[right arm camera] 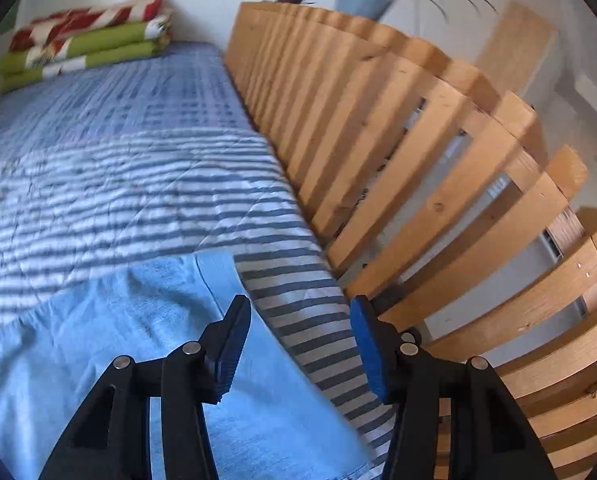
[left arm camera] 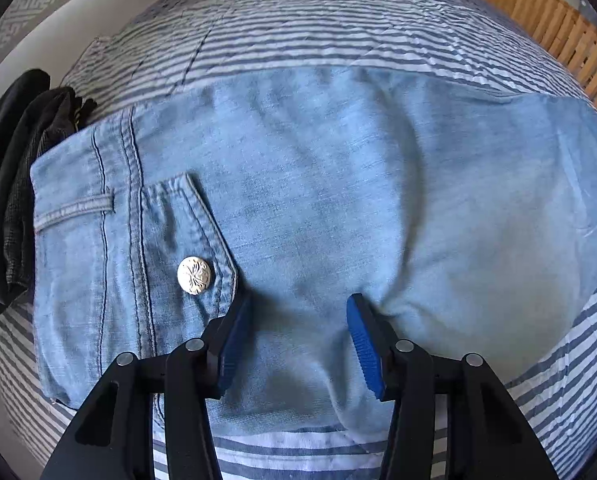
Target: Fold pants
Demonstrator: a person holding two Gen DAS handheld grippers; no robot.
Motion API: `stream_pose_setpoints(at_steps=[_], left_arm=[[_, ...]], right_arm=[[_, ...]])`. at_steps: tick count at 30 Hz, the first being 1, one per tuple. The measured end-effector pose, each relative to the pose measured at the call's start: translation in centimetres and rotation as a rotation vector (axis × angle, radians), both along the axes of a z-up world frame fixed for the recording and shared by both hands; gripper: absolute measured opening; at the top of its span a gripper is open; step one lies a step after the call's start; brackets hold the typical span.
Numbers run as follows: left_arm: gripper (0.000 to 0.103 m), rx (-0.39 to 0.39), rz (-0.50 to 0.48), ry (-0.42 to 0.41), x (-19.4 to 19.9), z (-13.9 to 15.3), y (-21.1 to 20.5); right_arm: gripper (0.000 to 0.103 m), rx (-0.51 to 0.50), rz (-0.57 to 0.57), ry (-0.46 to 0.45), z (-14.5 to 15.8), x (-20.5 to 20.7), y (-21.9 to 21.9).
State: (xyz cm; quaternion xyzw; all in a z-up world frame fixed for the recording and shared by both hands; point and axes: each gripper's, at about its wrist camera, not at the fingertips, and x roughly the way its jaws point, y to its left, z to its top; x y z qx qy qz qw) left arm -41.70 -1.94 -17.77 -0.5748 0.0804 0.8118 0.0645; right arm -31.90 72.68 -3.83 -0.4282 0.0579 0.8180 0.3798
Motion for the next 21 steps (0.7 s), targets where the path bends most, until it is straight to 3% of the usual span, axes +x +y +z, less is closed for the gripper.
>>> stream_pose_setpoints(at_steps=[3,5,9,15,21], left_arm=[[0.044,0.037,-0.058,0.065,1.5,2.9,1.7],[0.044,0.036,-0.151,0.115,2.9,4.8,4.4],[0.045,-0.01,-0.401,0.149,5.6,6.3,13.0],[0.045,-0.052,-0.714,0.177,8.4,5.0,26.3],[0.042,0.051,-0.765,0.064,6.7,2.6,34.8]], right_arm=[[0.048,-0.087,-0.024,0.049,-0.4,4.6,1.1],[0.048,-0.122,-0.051,0.024,-1.8,7.6,1.3],[0.047,-0.302,-0.066,0.028,-5.9,12.4,1.0],[0.047,-0.431,-0.074,0.058,-9.8,12.3,-0.1],[0.047,-0.564,-0.124,0.144,-10.9,12.2,1.7]])
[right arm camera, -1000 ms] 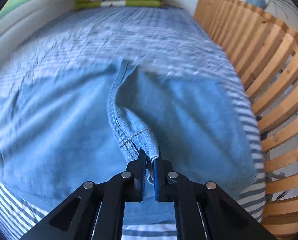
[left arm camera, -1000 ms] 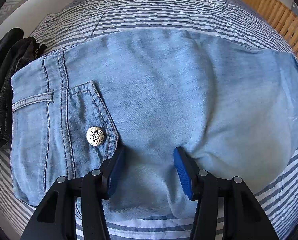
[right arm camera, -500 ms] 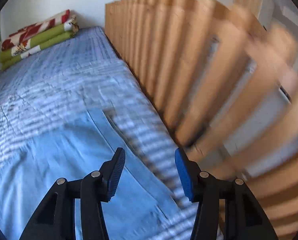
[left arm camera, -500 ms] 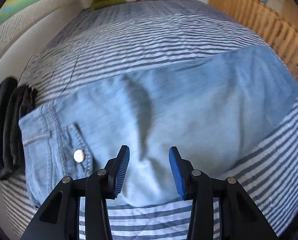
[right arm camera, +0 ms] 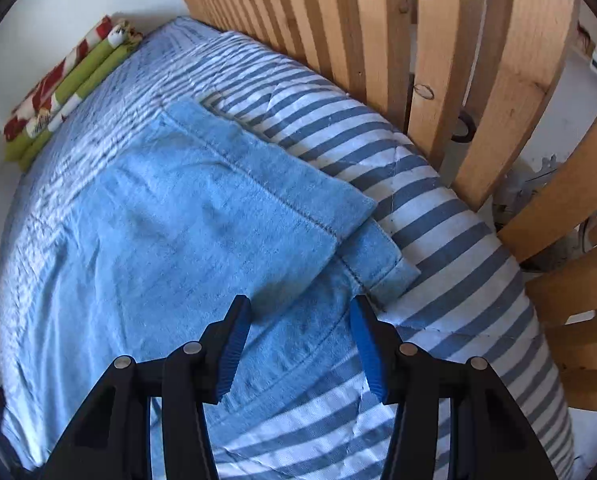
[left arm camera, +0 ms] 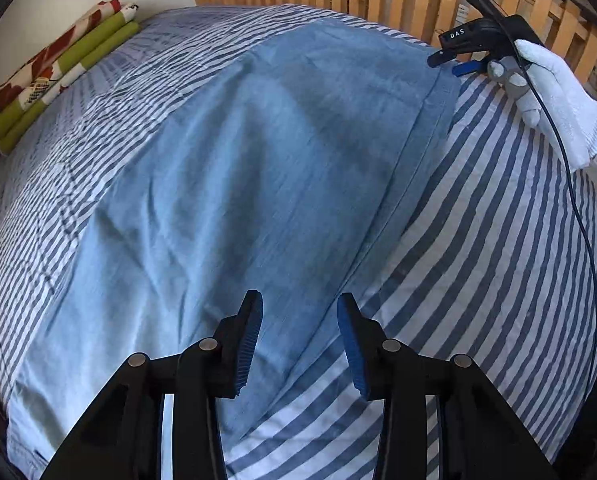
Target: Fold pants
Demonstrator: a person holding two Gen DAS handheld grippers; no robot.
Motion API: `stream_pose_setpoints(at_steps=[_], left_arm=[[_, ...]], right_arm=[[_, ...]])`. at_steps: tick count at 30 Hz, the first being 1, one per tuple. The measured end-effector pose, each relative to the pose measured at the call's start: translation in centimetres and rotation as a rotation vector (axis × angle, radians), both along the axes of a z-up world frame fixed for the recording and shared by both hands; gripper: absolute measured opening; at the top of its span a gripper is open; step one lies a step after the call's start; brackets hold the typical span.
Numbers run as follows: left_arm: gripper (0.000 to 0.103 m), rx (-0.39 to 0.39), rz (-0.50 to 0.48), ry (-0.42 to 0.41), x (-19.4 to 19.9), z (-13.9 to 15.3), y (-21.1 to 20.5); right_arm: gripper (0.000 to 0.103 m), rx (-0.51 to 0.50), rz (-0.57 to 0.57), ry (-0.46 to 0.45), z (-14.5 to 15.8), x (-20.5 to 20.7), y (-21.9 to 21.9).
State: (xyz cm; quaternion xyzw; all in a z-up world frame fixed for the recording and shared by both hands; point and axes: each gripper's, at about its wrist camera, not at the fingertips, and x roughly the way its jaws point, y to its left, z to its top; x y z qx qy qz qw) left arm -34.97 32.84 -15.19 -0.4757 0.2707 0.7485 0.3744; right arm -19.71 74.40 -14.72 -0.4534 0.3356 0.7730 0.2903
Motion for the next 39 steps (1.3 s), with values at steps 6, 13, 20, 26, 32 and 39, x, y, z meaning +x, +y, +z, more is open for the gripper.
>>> stream_pose_setpoints(at_steps=[6,13,20,26,32,39], left_arm=[[0.042,-0.01,-0.056,-0.041,-0.5,-1.9,6.8],[0.031,-0.028,-0.075,-0.057,-1.6,-3.4,10.0],[0.004,-0.006,-0.071,-0.051,-1.9,-2.7,9.1],[0.003,0.054,-0.072,-0.006,-1.0,-0.1,8.0],[0.003,0.001,-0.124,0.011,0.7,-1.6,8.4],[0.003,0.006,-0.117,0.045,1.0,-1.4,8.1]], right_arm=[[0.047,-0.041,-0.01,0.022,0.3,-0.1,1.0],[0.026,-0.066,-0.036,0.013,-0.3,-0.4,1.4],[0.001,-0.005,-0.043,0.052,0.7,0.0,0.9],[0.001,0.116,-0.026,0.116,4.3,1.5,-0.7],[0.001,0.091,-0.053,0.089,2.4,3.6,-0.7],[0.001,0.105,-0.025,0.054,1.6,2.5,-0.9]])
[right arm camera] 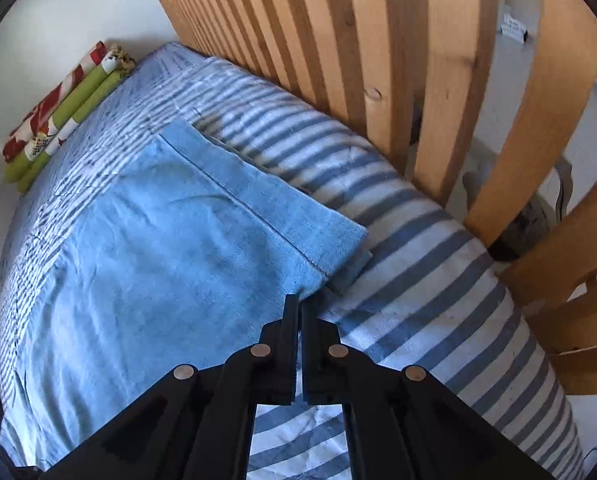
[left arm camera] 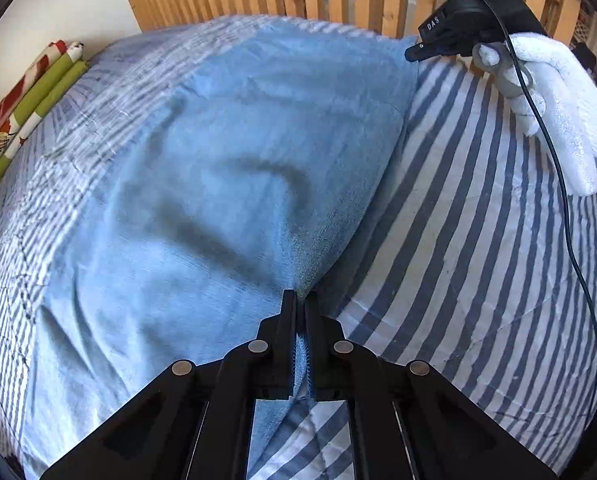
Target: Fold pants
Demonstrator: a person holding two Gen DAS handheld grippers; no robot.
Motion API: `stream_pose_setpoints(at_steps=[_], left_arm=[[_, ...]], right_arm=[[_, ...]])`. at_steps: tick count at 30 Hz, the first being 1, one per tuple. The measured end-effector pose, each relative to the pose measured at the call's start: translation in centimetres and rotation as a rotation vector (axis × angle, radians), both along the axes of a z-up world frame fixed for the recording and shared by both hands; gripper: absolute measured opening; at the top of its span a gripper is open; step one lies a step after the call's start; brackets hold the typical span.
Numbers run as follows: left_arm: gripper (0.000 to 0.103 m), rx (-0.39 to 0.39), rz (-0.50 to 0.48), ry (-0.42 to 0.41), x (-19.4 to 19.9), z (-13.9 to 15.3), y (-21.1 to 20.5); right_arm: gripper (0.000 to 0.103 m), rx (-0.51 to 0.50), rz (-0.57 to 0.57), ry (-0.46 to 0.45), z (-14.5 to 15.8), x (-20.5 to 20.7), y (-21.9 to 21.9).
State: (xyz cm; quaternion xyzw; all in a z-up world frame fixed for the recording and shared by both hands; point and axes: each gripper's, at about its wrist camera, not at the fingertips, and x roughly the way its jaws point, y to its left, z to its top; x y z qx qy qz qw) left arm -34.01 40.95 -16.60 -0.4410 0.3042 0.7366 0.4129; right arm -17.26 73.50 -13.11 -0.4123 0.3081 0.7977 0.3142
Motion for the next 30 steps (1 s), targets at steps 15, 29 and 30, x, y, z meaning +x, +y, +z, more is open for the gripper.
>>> stream_pose_setpoints(at_steps=[15,29,30], left_arm=[[0.032,0.009,0.02,-0.045,1.5,0.3,-2.3],[0.034,0.027,0.91,0.057,-0.6,3.6,-39.5],[0.034,0.019,0.987,0.063,-0.8,3.4,-42.5]], right_arm=[[0.014,0.202,-0.011,-0.234,0.2,-0.4,-1.4],[0.014,0.221,0.603,-0.092,0.9,-8.0,-24.7],[0.014,0.214,0.641,-0.091,0.6,-8.9,-26.3]])
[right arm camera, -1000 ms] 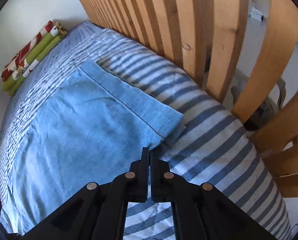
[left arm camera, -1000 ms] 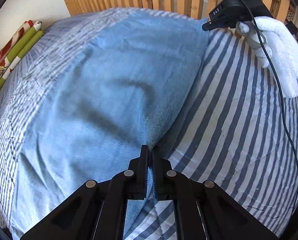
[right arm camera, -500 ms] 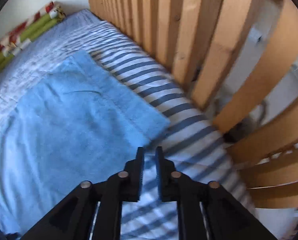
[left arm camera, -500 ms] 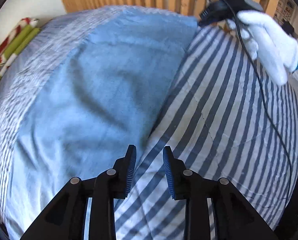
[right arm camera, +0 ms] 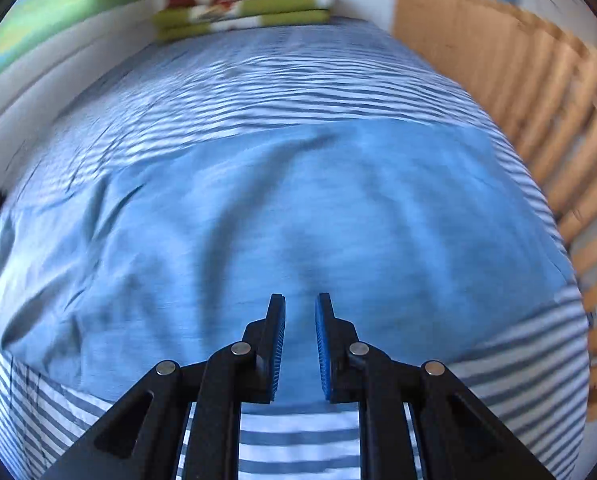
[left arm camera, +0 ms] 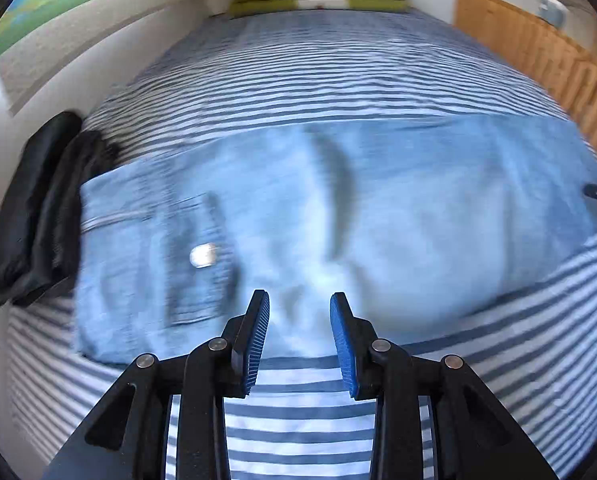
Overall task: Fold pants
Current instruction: 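Release the shirt and press the folded shirt flat with both tools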
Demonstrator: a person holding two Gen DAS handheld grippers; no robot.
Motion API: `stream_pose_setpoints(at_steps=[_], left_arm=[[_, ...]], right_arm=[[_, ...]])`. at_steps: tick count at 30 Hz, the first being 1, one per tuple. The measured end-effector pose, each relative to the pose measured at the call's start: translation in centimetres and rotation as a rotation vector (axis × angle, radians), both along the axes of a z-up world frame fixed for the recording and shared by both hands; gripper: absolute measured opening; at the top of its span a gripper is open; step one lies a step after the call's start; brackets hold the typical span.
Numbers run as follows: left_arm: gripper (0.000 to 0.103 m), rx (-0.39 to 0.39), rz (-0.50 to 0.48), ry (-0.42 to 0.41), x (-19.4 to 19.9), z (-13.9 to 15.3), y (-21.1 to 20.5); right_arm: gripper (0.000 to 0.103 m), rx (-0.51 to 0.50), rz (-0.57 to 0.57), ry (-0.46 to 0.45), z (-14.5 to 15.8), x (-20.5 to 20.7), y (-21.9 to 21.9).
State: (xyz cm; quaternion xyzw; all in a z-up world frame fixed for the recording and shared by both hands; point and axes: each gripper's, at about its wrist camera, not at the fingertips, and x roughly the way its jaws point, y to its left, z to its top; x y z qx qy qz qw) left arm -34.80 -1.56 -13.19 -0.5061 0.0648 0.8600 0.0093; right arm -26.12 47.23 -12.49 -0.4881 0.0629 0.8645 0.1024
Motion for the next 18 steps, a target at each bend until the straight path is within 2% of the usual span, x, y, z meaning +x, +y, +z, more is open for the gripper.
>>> stream_pose_setpoints(at_steps=[2,3,4,5,7,8,9,13,18], left_arm=[[0.034,0.048,0.114,-0.021,-0.6,-0.6,-4.9],[0.035,0.054,0.184,-0.042,-1.1,-1.5,-7.5],[0.043,0.06,0.213,-0.066,-1.1,-2.4,-9.5],[0.061,0.087,0.223,-0.089,-1.2,-3.4,-11.2],[0.065,0.125,0.233,-0.093,-1.5,-4.1,-12.9],[0.061,0.123,0.245,-0.088,-1.7,-3.7,-12.7],[0.053,0.11,0.242,-0.061,-1.7,-2.9,-12.2],[0.053,0.169,0.109,0.016,-2.4,0.2,-7.8],[0.053,0.14,-0.037,0.01,-7.6,-0.3,0.3]], right_arm=[[0.018,0.018,0.052,-0.008,-0.7,-1.2,-2.0],[0.02,0.064,0.062,-0.016,-1.2,-1.8,-2.9],[0.02,0.097,0.066,-0.029,-1.7,-2.4,-3.3],[0.02,0.125,0.056,-0.053,-2.5,-3.2,-3.5],[0.023,0.108,0.009,-0.061,-3.0,-4.1,-2.7],[0.026,0.093,-0.018,-0.078,-2.9,-4.4,-2.1],[0.026,0.068,-0.031,-0.092,-2.6,-4.5,-1.6],[0.028,-0.01,-0.06,-0.031,0.1,-2.1,0.0],[0.028,-0.132,-0.152,-0.012,0.8,2.6,2.6]])
